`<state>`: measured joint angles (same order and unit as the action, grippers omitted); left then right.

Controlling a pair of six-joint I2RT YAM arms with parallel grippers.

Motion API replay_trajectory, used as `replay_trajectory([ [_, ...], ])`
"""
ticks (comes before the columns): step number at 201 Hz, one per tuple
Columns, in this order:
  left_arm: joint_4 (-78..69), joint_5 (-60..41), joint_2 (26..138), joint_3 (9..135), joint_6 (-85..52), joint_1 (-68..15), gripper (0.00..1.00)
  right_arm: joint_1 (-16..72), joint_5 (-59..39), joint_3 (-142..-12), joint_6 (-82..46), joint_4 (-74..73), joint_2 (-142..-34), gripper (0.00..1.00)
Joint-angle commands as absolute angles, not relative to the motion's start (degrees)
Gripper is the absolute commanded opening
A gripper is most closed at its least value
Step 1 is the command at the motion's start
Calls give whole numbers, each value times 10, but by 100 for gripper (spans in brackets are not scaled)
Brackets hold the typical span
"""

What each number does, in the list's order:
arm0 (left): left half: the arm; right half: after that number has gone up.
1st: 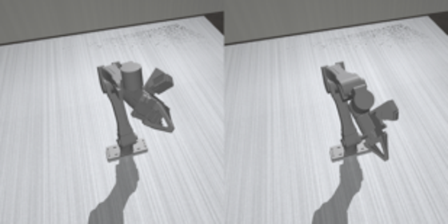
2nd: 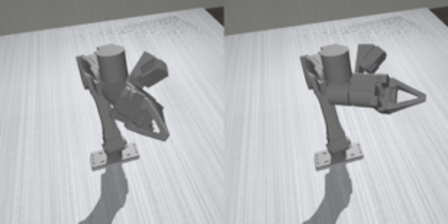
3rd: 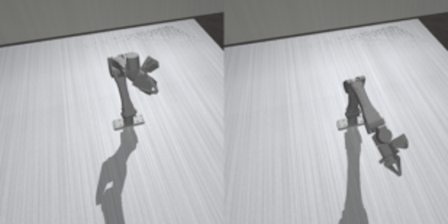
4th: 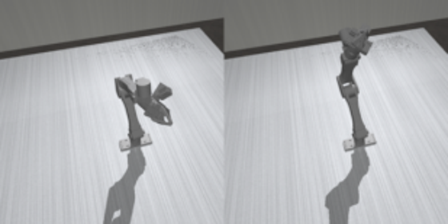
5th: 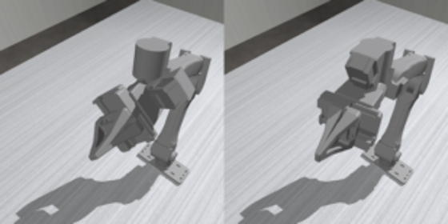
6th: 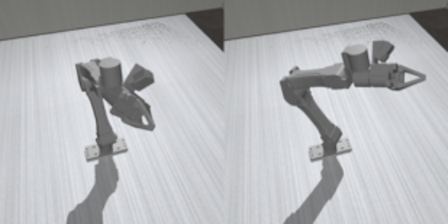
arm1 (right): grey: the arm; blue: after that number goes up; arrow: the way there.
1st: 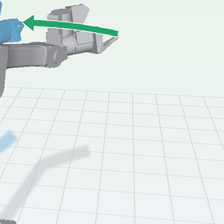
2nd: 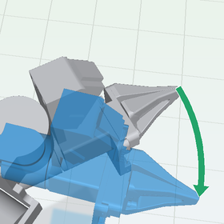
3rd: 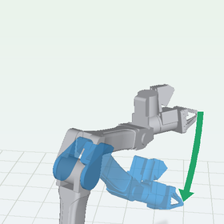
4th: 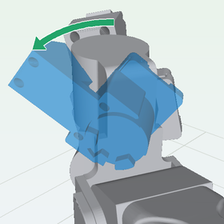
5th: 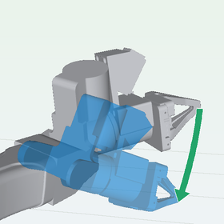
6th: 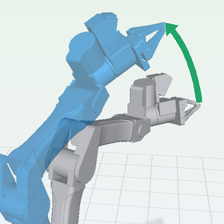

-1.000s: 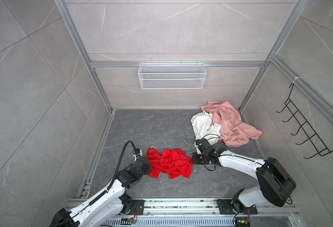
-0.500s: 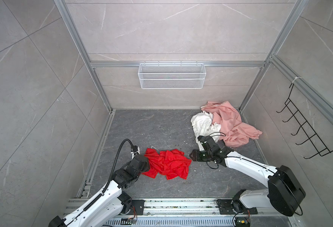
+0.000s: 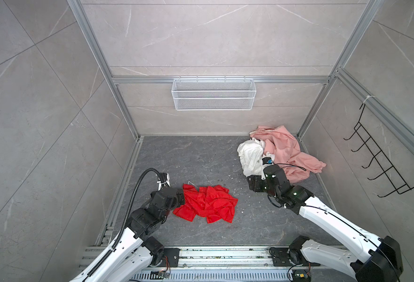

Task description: Pick out a specific cloth from the pile

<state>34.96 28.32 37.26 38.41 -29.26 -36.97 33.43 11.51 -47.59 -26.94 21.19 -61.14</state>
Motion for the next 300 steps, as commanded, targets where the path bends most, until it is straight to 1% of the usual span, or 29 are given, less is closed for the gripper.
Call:
replay_trajectory([
  [1, 377, 291, 357, 417, -265, -367, 89, 328, 170, -486, -251, 240, -592, 68],
  [32, 388, 273, 330, 439, -257, -367, 87, 326, 179, -486, -250, 251, -577, 68],
  [51, 393, 259, 325, 439, -248, -367, 87, 324, 210, -474, -248, 239, -565, 69],
  [65, 394, 266, 329, 438, -248, -367, 90, 323, 245, -458, -237, 211, -559, 69],
  [75, 397, 268, 339, 440, -250, -367, 92, 323, 244, -441, -186, 171, -559, 72],
  [93, 394, 313, 359, 438, -237, -367, 91, 323, 274, -412, -131, 111, -561, 76],
  [102, 372, 331, 368, 428, -202, -367, 91, 322, 291, -391, -92, 71, -562, 76],
  [115, 331, 392, 381, 413, -175, -366, 90, 322, 314, -359, -36, 10, -574, 75],
  [122, 307, 402, 389, 410, -151, -361, 91, 321, 321, -348, -17, -15, -588, 75],
  [137, 275, 365, 408, 415, -131, -330, 91, 312, 356, -348, -24, -40, -625, 74],
  [157, 250, 290, 437, 415, -142, -263, 91, 293, 361, -328, -35, -101, -641, 74],
  [166, 236, 274, 449, 409, -141, -233, 91, 281, 362, -315, -39, -132, -648, 72],
  [180, 211, 214, 467, 398, -139, -175, 90, 263, 355, -293, -19, -180, -664, 72],
  [192, 195, 151, 479, 386, -140, -122, 89, 245, 372, -289, -29, -202, -685, 74],
  [199, 182, 129, 485, 375, -143, -99, 89, 232, 370, -287, -25, -218, -700, 71],
  [211, 166, 137, 506, 367, -137, -85, 89, 217, 364, -272, -4, -274, -725, 68],
  [242, 91, 175, 582, 365, -118, -63, 89, 199, 306, -198, 64, -464, -761, 66],
  [252, 60, 181, 611, 365, -125, -54, 88, 193, 301, -170, 71, -536, -781, 66],
  [269, -10, 196, 662, 352, -133, -42, 88, 179, 280, -143, 62, -604, -814, 61],
  [286, -63, 217, 708, 342, -139, -27, 87, 178, 279, -114, 67, -707, -854, 62],
  [294, -89, 225, 720, 333, -140, -17, 88, 176, 281, -104, 63, -728, -858, 63],
  [300, -120, 213, 723, 321, -136, -5, 88, 174, 274, -100, 61, -731, -857, 64],
])
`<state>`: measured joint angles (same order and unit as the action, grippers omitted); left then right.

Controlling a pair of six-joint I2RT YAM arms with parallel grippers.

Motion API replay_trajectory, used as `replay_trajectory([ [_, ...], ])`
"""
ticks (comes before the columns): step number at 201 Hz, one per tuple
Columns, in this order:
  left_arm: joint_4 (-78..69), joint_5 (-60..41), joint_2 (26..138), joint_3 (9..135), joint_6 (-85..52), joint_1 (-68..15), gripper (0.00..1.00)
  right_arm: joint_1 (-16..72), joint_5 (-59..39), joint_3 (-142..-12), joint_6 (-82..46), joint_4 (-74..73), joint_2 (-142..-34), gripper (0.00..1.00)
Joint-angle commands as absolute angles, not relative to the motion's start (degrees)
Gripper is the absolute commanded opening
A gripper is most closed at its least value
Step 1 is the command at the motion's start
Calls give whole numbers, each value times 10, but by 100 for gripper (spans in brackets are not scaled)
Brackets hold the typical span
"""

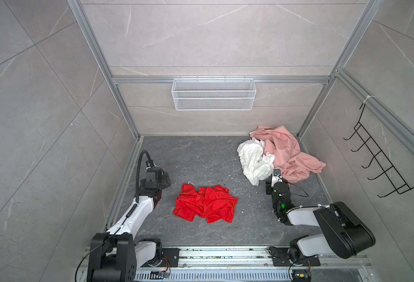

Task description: Pick out a specific cloth from the pile

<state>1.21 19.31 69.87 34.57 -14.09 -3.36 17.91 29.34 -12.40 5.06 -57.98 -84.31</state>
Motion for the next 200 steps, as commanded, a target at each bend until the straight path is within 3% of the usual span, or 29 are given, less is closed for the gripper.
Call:
replay_trajectory([
  [1, -124, 210, 724, 320, -136, -4, 87, 173, 272, -100, 61, -731, -857, 64],
  [59, -336, 117, 762, 230, -97, 68, 86, 107, 190, -105, 16, -756, -899, 70],
  [79, -370, 87, 766, 219, -96, 89, 87, 100, 179, -118, 2, -674, -867, 73],
  [124, -384, 50, 795, 228, -94, 98, 88, 91, 196, -128, -13, -669, -873, 80],
  [138, -381, 50, 795, 229, -92, 98, 88, 91, 208, -138, -16, -650, -872, 87],
  [142, -378, 50, 795, 231, -92, 98, 89, 90, 211, -142, -17, -641, -871, 98],
  [145, -376, 49, 795, 231, -92, 98, 89, 91, 212, -145, -18, -634, -872, 99],
  [200, -404, 6, 801, 223, -65, 91, 89, 91, 214, -170, -20, -587, -873, 99],
])
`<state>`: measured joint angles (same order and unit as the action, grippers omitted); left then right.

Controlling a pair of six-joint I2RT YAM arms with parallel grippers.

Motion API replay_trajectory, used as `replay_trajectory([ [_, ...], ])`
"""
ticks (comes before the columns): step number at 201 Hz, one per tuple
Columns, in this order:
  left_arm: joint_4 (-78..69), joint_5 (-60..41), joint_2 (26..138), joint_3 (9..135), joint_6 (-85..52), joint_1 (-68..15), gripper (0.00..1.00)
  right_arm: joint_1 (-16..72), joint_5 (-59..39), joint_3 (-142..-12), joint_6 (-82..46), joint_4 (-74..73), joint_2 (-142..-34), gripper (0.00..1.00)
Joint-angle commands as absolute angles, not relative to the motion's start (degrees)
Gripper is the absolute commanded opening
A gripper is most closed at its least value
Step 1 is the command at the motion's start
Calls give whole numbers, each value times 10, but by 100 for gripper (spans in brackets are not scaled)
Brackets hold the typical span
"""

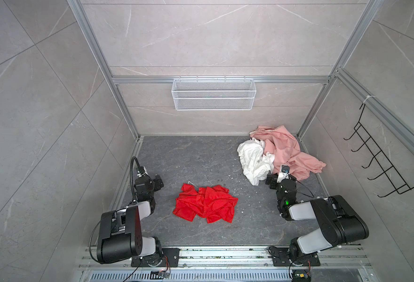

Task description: Pick out a specific cloth from the pile

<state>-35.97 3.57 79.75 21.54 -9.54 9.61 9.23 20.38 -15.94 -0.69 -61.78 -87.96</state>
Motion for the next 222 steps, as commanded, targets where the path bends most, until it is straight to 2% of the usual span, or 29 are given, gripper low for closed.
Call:
replay_trajectory([
  [1, -404, 6, 802, 223, -65, 91, 89, 91, 214, -170, -20, -587, -872, 99],
  [42, -404, 3, 824, 234, -37, 69, 89, 85, 205, -178, -25, -571, -872, 100],
  [61, -540, 21, 868, 189, -37, 62, 91, 85, 205, -178, -25, -571, -872, 100],
  [72, -486, 22, 852, 200, -37, 60, 92, 85, 205, -178, -25, -571, -873, 100],
  [82, -518, 24, 863, 194, -38, 60, 93, 84, 205, -178, -25, -570, -872, 100],
  [113, -497, 26, 858, 199, -36, 59, 98, 83, 202, -181, -26, -566, -873, 100],
  [222, -494, 34, 860, 201, -34, 54, 100, 56, 146, -195, -36, -533, -871, 100],
])
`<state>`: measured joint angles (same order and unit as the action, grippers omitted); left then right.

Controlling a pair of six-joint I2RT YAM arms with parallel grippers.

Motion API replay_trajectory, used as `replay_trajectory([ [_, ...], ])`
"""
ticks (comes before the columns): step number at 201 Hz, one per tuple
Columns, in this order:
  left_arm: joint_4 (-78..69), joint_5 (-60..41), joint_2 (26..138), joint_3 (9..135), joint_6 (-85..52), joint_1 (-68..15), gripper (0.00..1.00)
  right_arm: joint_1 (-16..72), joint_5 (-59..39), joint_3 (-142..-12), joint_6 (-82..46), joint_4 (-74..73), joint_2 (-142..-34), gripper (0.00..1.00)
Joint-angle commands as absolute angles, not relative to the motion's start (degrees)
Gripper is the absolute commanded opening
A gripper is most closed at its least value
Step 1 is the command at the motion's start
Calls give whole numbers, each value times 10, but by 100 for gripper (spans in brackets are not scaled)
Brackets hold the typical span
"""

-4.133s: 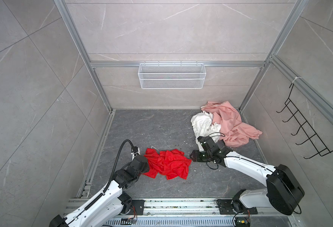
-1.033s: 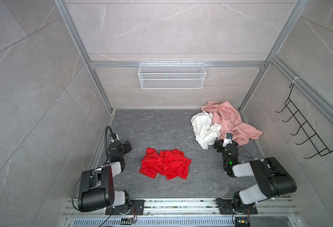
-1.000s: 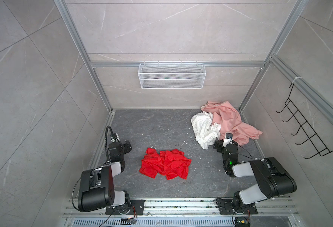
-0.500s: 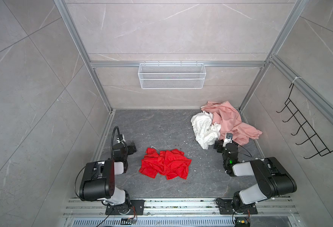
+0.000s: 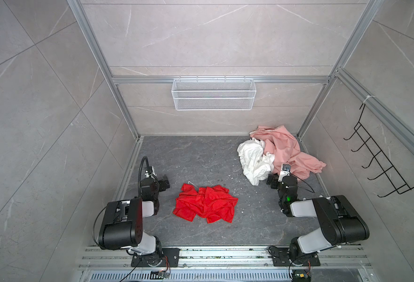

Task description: Pick out a specific cloth from the pile

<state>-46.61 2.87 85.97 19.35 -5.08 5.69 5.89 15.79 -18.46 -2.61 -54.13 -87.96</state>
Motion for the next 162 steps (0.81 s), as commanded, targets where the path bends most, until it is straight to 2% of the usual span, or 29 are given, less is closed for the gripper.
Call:
replay_trajectory([
  [1, -495, 34, 859, 201, -34, 54, 100, 56, 146, -195, -35, -533, -871, 100],
  [85, -495, 37, 860, 202, -33, 52, 100, 57, 147, -196, -33, -532, -871, 100],
  [162, -489, 40, 860, 205, -29, 48, 100, 55, 101, -202, -17, -520, -873, 100],
])
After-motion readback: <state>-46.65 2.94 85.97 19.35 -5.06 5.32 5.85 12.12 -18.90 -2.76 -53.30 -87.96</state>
